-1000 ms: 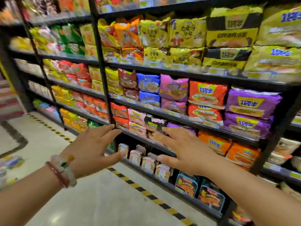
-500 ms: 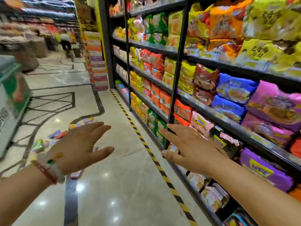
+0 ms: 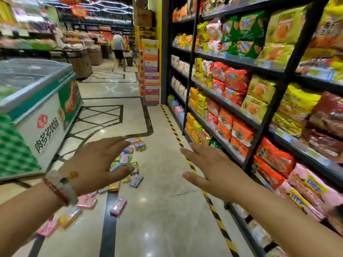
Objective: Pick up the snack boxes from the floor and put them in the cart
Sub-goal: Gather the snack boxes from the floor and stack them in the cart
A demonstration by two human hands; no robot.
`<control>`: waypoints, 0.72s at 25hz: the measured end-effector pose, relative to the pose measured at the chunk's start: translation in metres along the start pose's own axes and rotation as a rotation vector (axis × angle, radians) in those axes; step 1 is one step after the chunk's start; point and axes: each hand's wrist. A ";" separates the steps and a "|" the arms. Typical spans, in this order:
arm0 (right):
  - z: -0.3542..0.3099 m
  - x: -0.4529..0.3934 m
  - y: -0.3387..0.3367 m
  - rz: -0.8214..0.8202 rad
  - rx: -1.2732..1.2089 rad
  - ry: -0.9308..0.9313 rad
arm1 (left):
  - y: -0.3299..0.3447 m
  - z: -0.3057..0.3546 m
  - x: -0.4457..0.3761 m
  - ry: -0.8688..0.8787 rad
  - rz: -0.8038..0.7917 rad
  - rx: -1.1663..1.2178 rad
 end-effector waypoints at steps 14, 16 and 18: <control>-0.001 -0.296 0.063 -0.062 -0.032 -0.230 | 0.082 -0.197 -0.084 -0.261 -0.098 -0.056; 0.004 -0.351 0.076 -0.061 -0.027 -0.282 | 0.099 -0.227 -0.103 -0.324 -0.128 -0.055; 0.009 -0.401 0.090 -0.055 -0.024 -0.331 | 0.113 -0.258 -0.125 -0.381 -0.193 -0.019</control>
Point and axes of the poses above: each hand's wrist, its own x-axis away from the middle knuckle, its own y-axis out of the palm, z = x × y, and after that the axes turned 1 degree about z, right-handed
